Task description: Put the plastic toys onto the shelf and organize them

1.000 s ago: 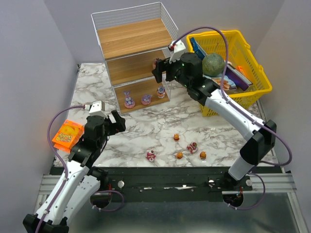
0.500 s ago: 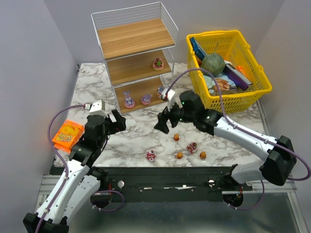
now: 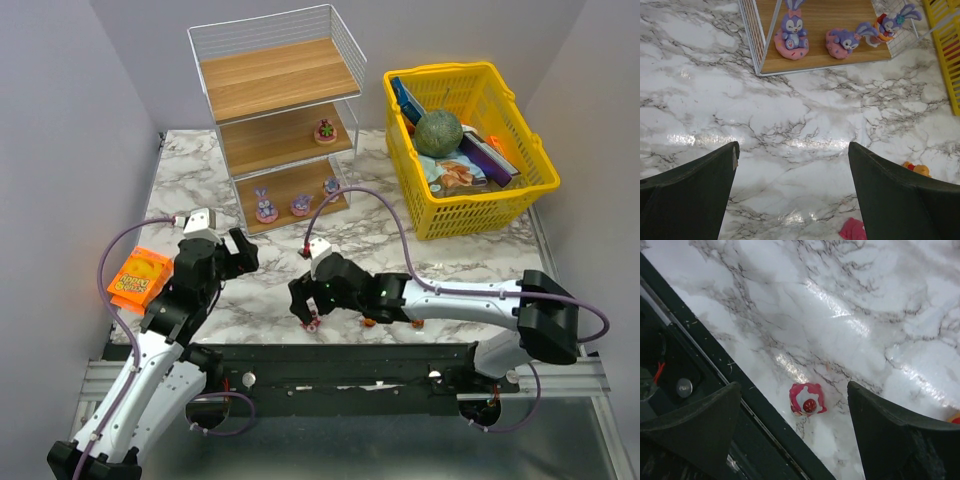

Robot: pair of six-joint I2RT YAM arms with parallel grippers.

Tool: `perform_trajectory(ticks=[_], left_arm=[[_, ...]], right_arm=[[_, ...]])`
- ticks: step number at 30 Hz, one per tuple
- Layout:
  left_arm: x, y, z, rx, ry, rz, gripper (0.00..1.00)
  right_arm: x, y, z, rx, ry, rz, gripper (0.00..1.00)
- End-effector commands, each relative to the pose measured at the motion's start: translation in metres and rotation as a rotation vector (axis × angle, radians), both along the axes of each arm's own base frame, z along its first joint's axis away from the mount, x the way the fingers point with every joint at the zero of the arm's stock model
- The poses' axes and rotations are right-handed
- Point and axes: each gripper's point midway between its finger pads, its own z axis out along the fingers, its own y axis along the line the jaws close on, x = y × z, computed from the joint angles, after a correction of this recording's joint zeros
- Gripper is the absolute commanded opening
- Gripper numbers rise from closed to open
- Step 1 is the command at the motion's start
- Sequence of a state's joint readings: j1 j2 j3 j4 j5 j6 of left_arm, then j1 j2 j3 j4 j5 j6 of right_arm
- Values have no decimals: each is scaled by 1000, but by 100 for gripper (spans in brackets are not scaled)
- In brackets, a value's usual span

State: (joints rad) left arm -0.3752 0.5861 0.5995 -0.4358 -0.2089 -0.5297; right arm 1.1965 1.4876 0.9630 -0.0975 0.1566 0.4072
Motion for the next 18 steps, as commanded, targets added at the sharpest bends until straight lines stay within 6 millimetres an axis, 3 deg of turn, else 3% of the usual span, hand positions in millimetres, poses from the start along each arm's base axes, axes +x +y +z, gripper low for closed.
perform_trajectory(ticks=[1,4,9,18], left_arm=[[-8,2,4,-13,3,2,99],[-10,-1,4,-22,0,-15,99],[-10,-5,4,-22,-5,-34,99],[-12,-12,5,-27,-9,-64,99]], right_arm=[[4,-4,-25,13,37,-282,92],[-6,4,-27,24,26,-329,92],[-20,18,-48,-24,8,-356,92],[-29,-4,-81,-75,37,-485,89]])
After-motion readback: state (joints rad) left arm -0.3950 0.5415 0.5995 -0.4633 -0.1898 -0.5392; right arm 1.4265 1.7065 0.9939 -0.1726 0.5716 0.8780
